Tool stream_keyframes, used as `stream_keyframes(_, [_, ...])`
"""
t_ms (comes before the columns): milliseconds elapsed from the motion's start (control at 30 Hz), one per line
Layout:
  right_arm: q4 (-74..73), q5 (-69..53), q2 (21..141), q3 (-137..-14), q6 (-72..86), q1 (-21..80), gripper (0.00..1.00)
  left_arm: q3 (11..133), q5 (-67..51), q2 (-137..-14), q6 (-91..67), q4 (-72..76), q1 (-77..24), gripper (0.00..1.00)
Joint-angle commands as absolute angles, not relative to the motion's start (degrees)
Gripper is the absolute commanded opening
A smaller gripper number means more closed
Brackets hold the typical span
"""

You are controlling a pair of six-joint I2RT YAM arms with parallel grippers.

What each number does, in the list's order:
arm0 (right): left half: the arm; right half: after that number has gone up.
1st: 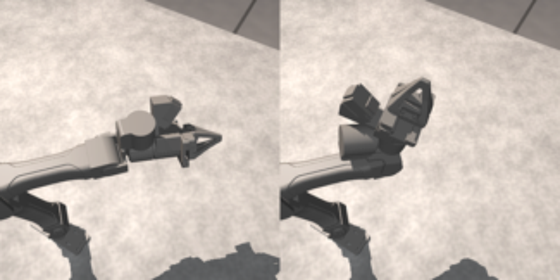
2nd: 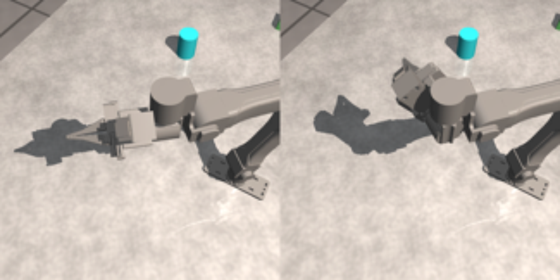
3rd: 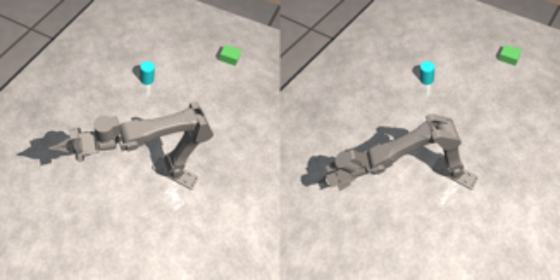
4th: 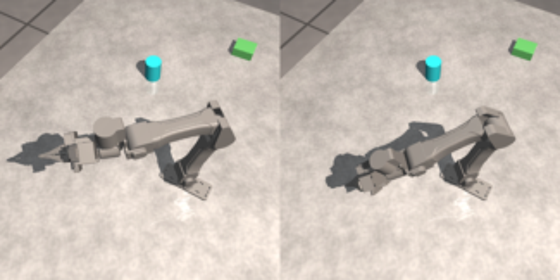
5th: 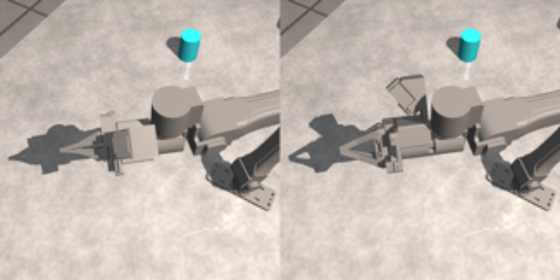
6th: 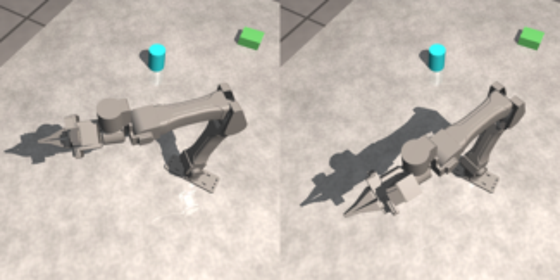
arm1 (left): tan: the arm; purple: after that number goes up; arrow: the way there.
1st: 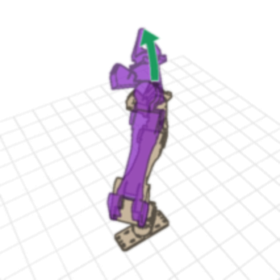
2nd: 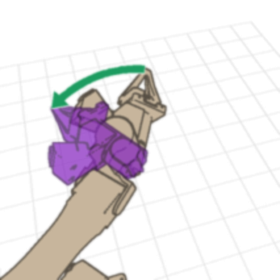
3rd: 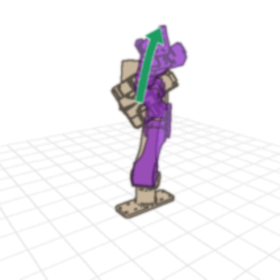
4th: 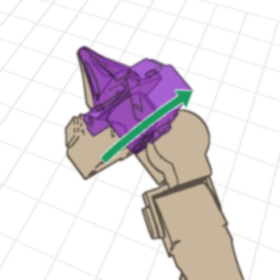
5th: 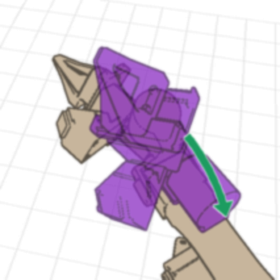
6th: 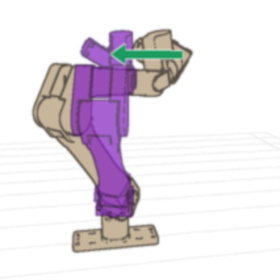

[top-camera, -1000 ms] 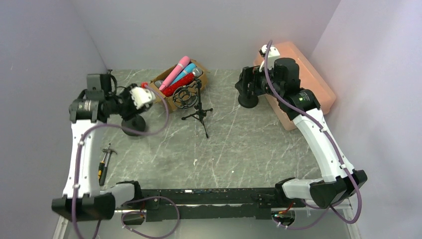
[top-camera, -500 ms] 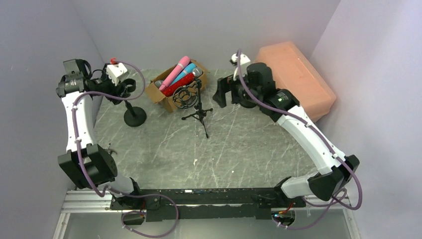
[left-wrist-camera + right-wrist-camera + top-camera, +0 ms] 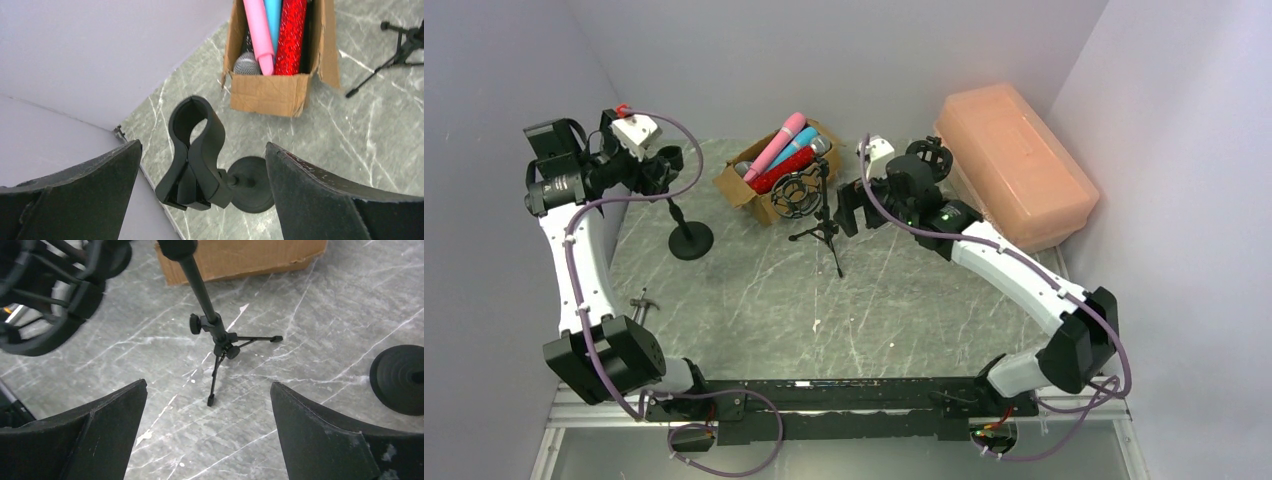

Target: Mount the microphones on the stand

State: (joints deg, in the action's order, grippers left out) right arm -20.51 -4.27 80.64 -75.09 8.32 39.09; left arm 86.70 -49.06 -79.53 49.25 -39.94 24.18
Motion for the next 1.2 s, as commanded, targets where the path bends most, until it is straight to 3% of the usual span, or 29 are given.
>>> stream_keyframes(0, [-7.7, -2.1, 82.3, -71.4, 7.2, 39.2, 0.96, 86.3, -50.7, -75.7, 36.7, -30.5, 24.3, 0.99])
stream_keyframes(233, [5.8, -0.2, 88.4, -68.3, 6.8, 40.6, 0.90, 82.8, -48.7, -72.5, 32.1, -25.8, 24.3, 0.99])
stream_keyframes(467, [14.0, 8.6, 94.6, -67.2, 5.8, 42.6, 0.73, 85.9, -51.2, -69.9, 23.6, -27.6, 24.3, 0.99])
stream_keyframes(667, [18.6, 11.4, 98.6, -66.4, 4.6, 42.7, 0.55, 82.5, -53.3, -64.4, 20.7, -31.2, 22.4, 1.00])
stream_keyframes(967, [17.9, 14.7, 96.9, -67.0, 0.5, 41.8, 0.10, 75.2, -47.5, -59.4, 25.4, -37.5, 14.1, 0.99])
stream_keyframes(1033, [16.3, 14.6, 95.5, -67.2, -1.0, 40.7, 0.05, 73.6, -45.9, -59.5, 25.3, -38.1, 11.7, 0.99])
stream_keyframes(1167, [14.8, 14.5, 92.2, -64.9, -0.9, 38.2, 0.04, 69.9, -42.7, -60.2, 24.1, -36.9, 5.9, 0.99])
